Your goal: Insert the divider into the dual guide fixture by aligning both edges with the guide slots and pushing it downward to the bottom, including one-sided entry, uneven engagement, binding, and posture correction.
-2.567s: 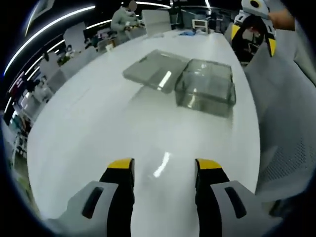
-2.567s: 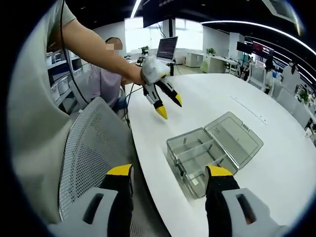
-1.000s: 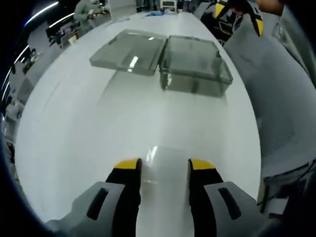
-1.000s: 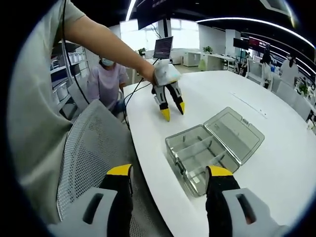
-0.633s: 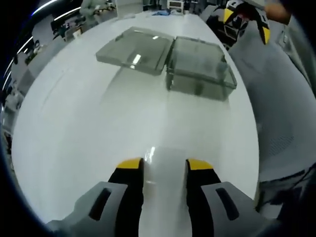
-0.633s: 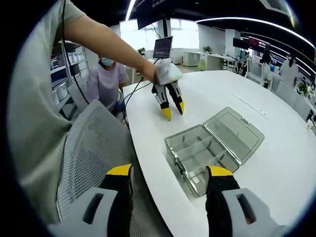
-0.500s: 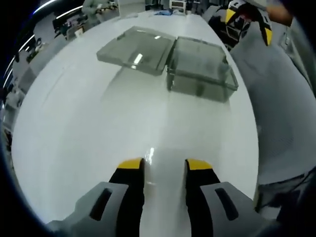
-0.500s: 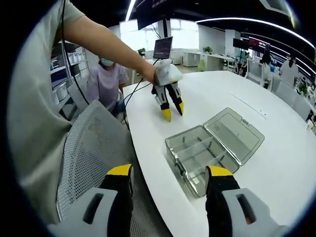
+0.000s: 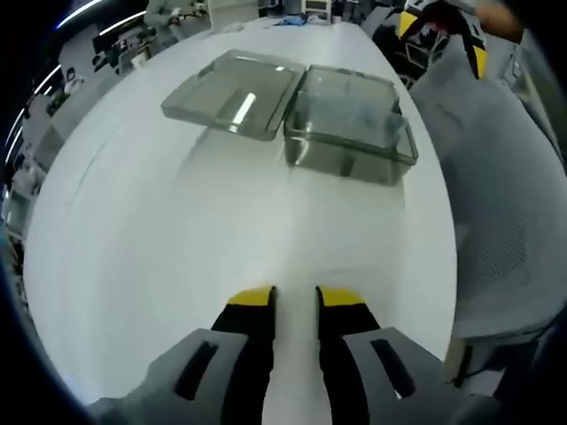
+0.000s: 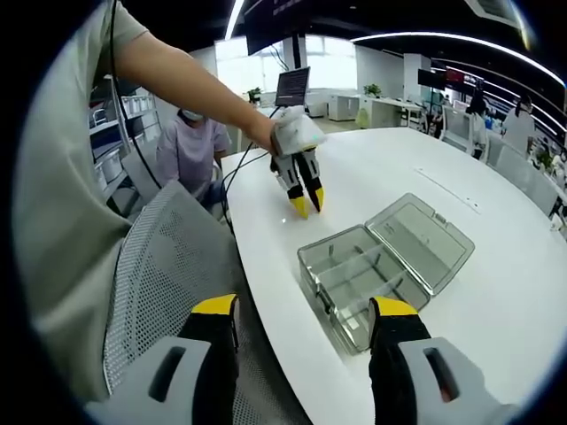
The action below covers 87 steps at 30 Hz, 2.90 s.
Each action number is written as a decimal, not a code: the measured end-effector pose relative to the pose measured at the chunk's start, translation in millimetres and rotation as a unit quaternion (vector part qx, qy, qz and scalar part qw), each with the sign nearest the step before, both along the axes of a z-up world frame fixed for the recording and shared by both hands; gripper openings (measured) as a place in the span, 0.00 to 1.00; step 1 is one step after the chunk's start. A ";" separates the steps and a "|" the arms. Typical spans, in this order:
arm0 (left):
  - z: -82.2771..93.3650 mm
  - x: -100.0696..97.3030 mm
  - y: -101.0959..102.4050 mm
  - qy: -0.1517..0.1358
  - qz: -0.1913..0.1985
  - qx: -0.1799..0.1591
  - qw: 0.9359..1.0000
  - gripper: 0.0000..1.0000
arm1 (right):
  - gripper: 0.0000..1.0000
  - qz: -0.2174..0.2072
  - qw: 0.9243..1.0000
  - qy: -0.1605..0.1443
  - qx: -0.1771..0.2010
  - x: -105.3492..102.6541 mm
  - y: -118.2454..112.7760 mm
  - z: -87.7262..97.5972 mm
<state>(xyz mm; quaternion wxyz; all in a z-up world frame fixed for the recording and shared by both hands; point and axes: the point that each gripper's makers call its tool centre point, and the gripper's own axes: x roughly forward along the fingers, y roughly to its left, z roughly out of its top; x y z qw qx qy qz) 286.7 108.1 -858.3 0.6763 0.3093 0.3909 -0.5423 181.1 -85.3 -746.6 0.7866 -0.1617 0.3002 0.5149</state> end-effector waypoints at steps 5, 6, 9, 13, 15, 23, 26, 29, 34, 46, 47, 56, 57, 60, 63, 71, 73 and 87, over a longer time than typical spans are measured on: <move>4.1 -13.7 -4.0 0.005 -0.008 -0.001 1.000 0.31 | 0.56 0.002 1.000 -0.003 0.004 1.5 1.9 1.9; 3.6 -15.5 -3.8 0.007 -0.007 0.002 1.000 0.34 | 0.56 0.002 1.000 -0.004 0.004 1.8 2.4 2.3; -0.7 -25.3 -4.0 0.012 -0.008 0.012 1.000 0.37 | 0.56 0.001 1.000 -0.006 0.009 2.4 4.3 4.1; -10.8 -31.4 3.3 0.013 -0.002 0.037 0.999 0.40 | 0.56 0.002 1.000 -0.006 0.010 0.0 4.8 4.0; -7.9 -28.6 0.0 0.010 0.000 0.026 1.000 0.40 | 0.56 0.002 1.000 -0.006 0.011 -0.9 3.9 3.3; -10.2 -25.6 1.4 -0.002 -0.007 0.043 0.999 0.37 | 0.56 -0.004 1.000 -0.006 0.017 -1.4 1.4 3.0; -10.5 -24.8 2.8 0.000 -0.009 0.045 0.999 0.31 | 0.55 -0.007 1.000 -0.008 0.019 -1.1 1.4 3.6; -10.7 -24.4 2.1 0.003 -0.007 0.049 0.999 0.30 | 0.55 -0.009 1.000 -0.008 0.023 -1.9 2.0 3.8; -10.8 -24.4 1.7 0.003 -0.010 0.059 0.998 0.29 | 0.55 -0.012 1.000 -0.009 0.027 -1.4 2.3 4.5; -9.4 -20.5 2.7 0.004 -0.009 0.069 0.998 0.28 | 0.55 -0.016 0.999 -0.008 0.033 -3.1 1.0 2.8; -8.9 -20.4 2.8 0.004 -0.008 0.069 0.998 0.28 | 0.55 -0.017 0.999 -0.008 0.033 -3.0 0.6 2.7; -5.1 -20.1 0.5 -0.001 -0.007 0.064 0.998 0.28 | 0.55 -0.019 0.999 -0.006 0.037 -2.5 -1.0 1.1; -4.0 -20.4 0.5 -0.002 -0.007 0.064 0.998 0.28 | 0.55 -0.019 0.999 -0.005 0.037 -2.3 -0.9 0.9; 0.2 -19.3 -0.2 -0.007 -0.003 0.058 0.998 0.28 | 0.55 -0.016 0.999 -0.005 0.037 -0.8 0.1 1.1; 6.2 -20.5 -2.2 -0.013 -0.002 0.053 0.998 0.28 | 0.55 -0.016 0.999 -0.003 0.040 1.1 1.4 1.9; 21.2 -27.5 -13.0 -0.023 -0.003 0.035 0.999 0.28 | 0.55 -0.013 0.999 0.005 0.051 8.4 8.1 0.8; 26.9 -28.5 -17.1 -0.029 -0.002 0.028 0.999 0.28 | 0.55 -0.012 0.998 0.009 0.055 10.4 11.8 1.0; 69.9 -41.7 -49.4 -0.076 -0.006 -0.018 0.997 0.28 | 0.52 -0.005 0.995 0.048 0.090 24.8 42.1 1.0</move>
